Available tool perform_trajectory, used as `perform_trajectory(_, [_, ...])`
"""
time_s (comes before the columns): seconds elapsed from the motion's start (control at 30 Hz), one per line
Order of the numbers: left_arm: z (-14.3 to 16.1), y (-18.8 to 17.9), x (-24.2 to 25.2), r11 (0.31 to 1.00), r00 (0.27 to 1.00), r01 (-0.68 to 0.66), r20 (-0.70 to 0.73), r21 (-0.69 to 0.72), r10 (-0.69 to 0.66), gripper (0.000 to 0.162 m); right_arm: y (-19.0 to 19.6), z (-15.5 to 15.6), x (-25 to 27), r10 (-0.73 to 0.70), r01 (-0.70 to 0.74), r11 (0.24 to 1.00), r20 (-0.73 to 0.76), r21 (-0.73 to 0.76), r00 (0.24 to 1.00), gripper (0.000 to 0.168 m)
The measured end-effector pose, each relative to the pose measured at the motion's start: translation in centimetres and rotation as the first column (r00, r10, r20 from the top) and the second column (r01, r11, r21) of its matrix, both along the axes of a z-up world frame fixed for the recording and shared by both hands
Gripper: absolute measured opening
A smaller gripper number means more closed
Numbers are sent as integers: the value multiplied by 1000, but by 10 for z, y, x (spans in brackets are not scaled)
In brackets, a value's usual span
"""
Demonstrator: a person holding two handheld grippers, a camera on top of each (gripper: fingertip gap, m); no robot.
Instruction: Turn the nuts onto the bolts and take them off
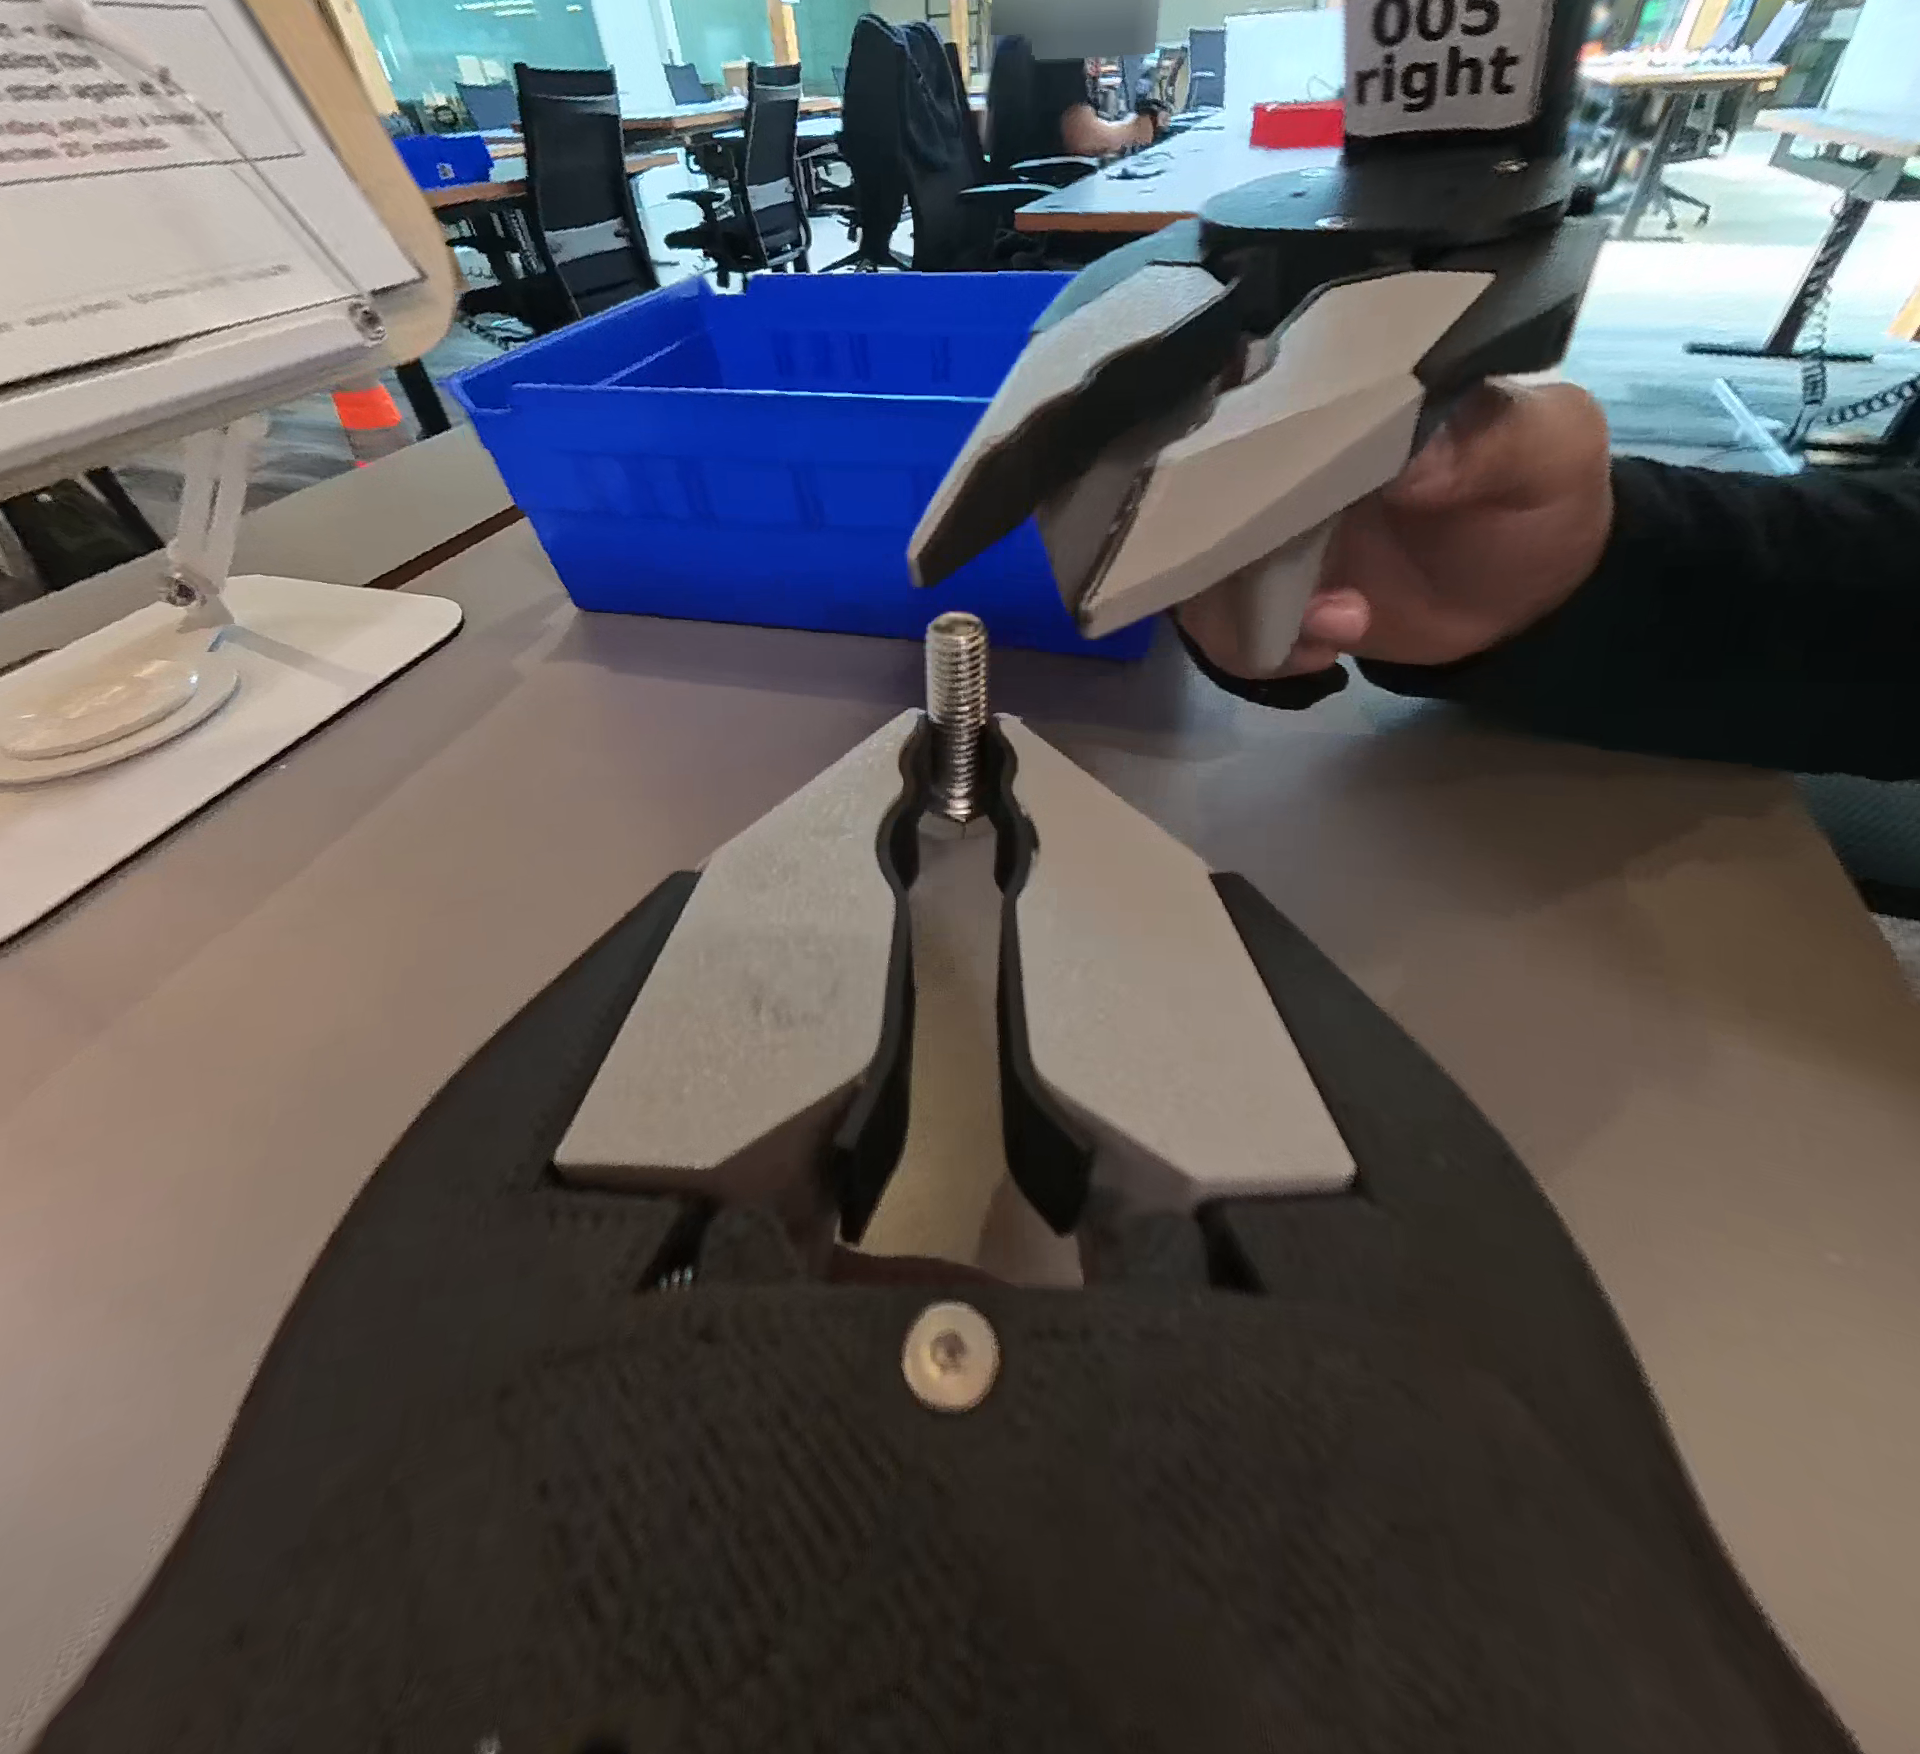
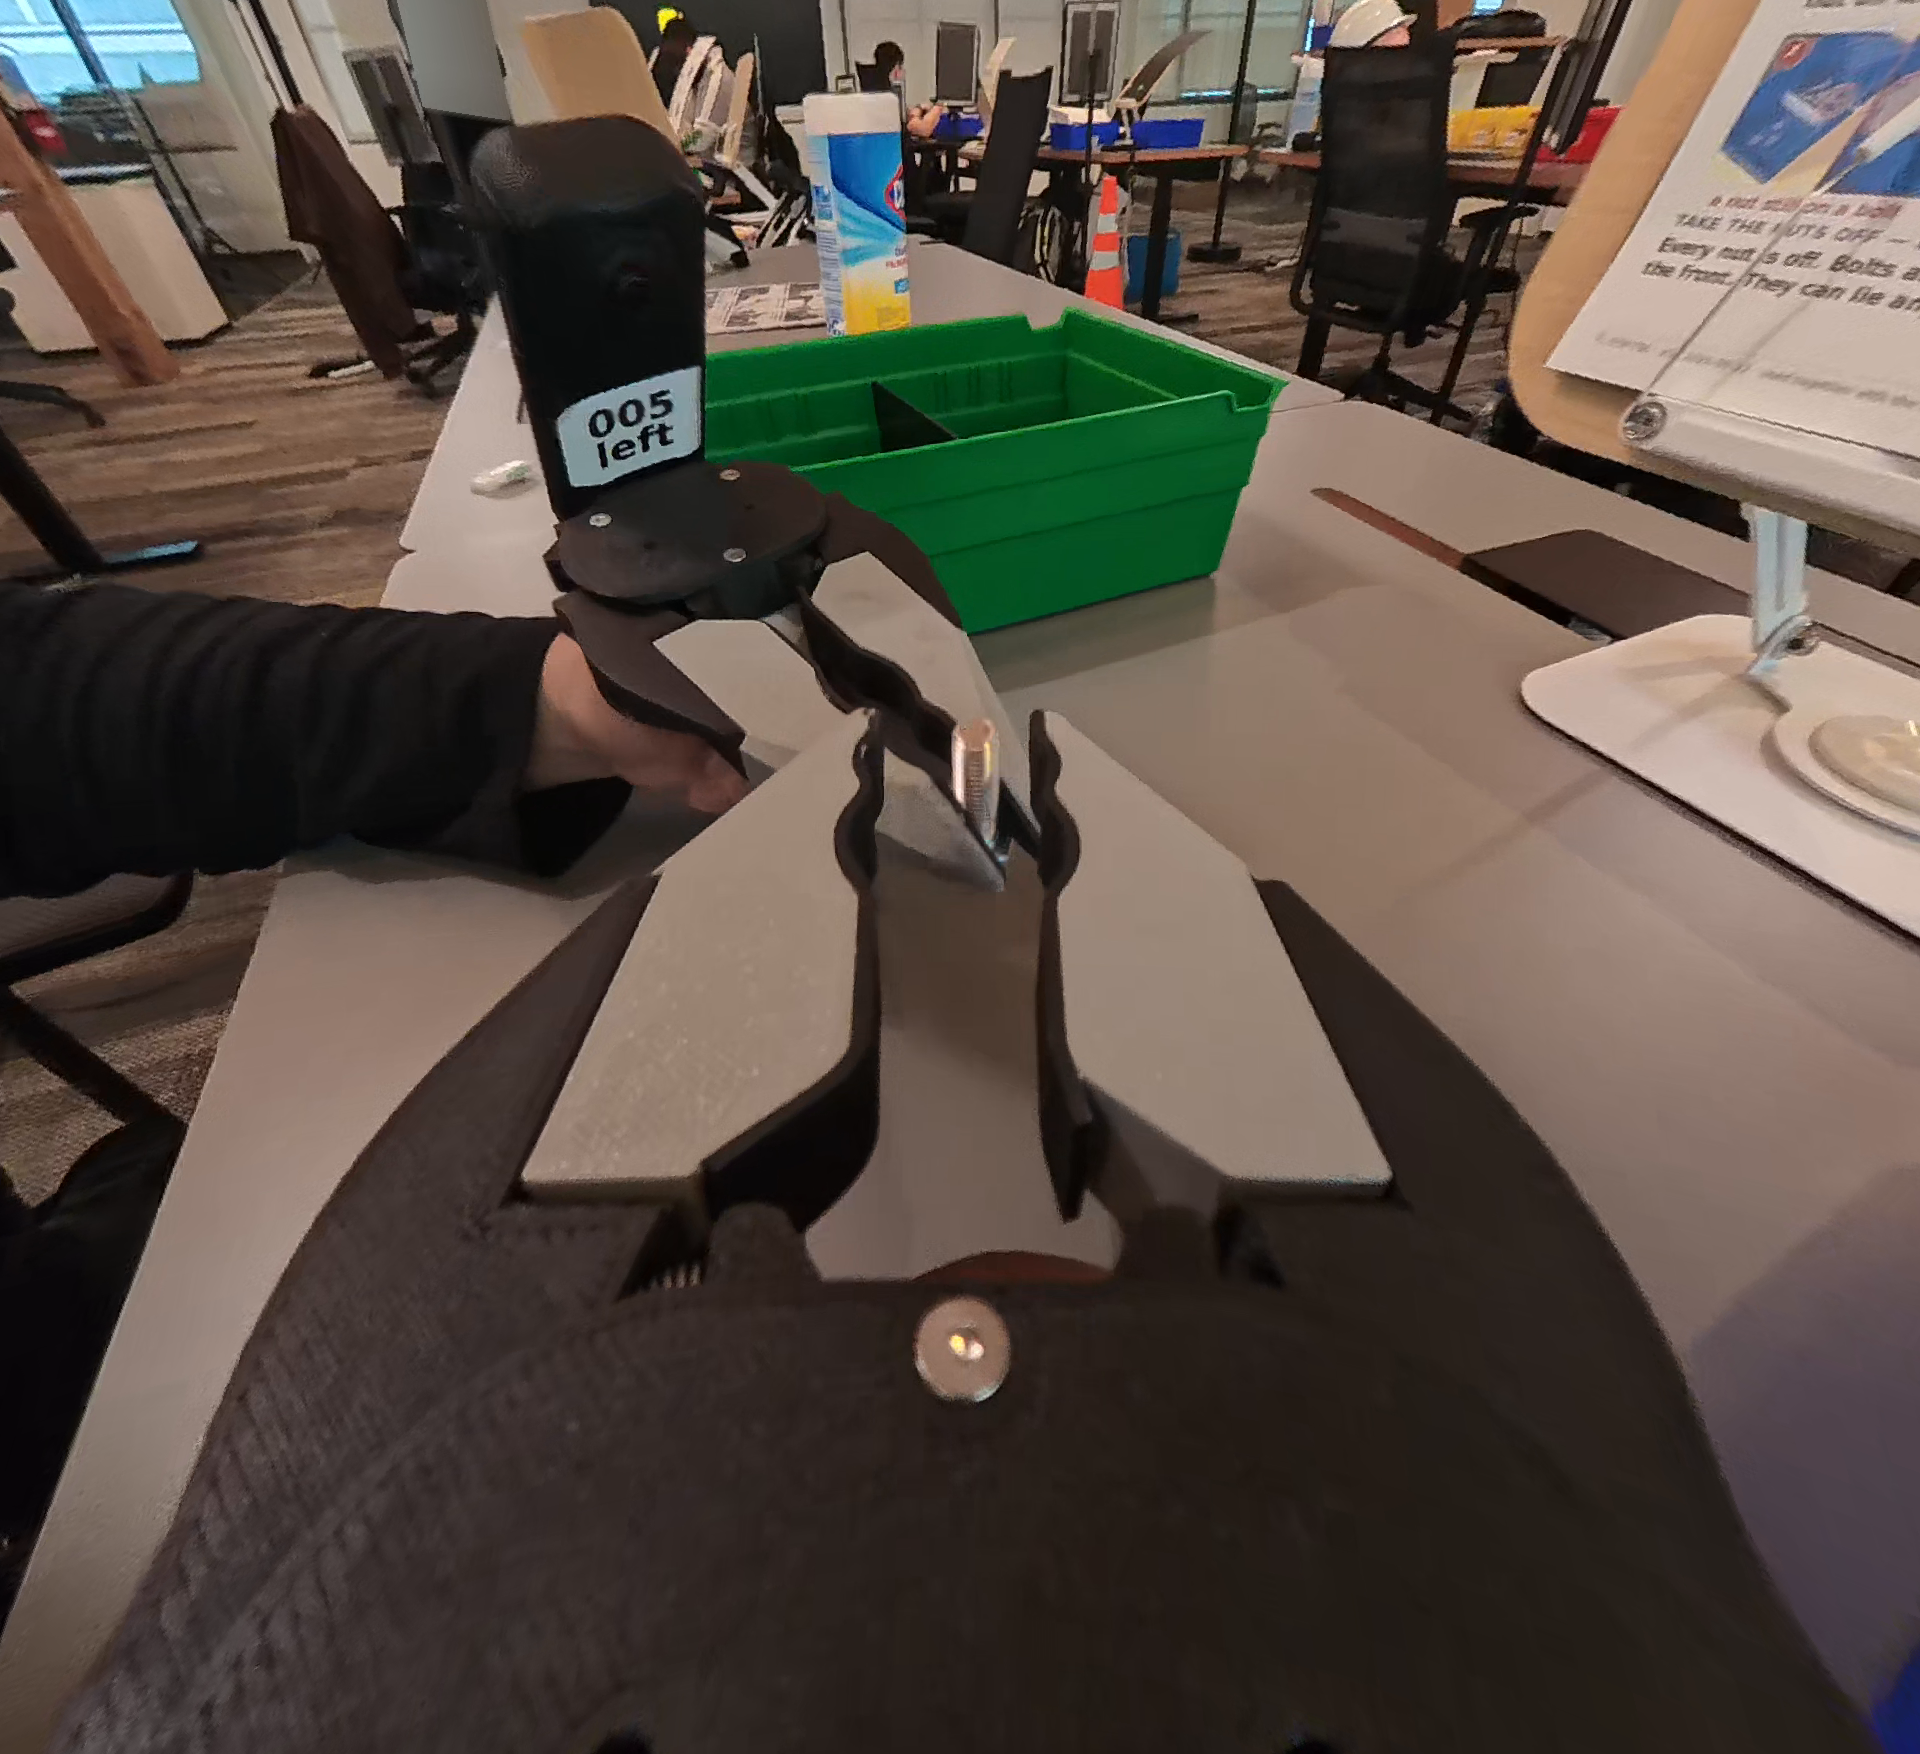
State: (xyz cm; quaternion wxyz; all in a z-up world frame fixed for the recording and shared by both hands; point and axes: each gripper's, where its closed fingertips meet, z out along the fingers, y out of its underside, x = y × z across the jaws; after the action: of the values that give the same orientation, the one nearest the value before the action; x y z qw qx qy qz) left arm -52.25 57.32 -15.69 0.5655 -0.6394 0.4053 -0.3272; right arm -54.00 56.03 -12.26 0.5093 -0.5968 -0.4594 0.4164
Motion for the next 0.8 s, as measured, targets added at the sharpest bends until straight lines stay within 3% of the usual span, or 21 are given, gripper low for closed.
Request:
perform_trajectory(0.27, [0, 31, -28, 979, 981, -177, 68, -106, 184, 6, 53, -40, 25, -317, 319, 947, 229, 27, 920, 24])
perform_trajectory(0.43, [0, 39, -35, 967, 969, -225, 75, -119, 235, 6, 59, -2, 39, -411, 408, 911, 51, 59, 910, 27])
perform_trajectory(0.57, [0, 41, -37, 964, 966, -239, 72, -118, 248, 6, 71, 22, 64, -522, 526, 849, -73, 47, 850, 17])
perform_trajectory(0.7, [0, 44, -40, 959, 961, -254, 79, -124, 265, 6, 76, 18, 66, -584, 584, 810, -18, 54, 811, 4])
perform_trajectory(0.8, [-1, 45, -41, 956, 958, -266, 72, -122, 276, 6, 89, 10, 60, -660, 648, 751, 102, 129, 744, 0])
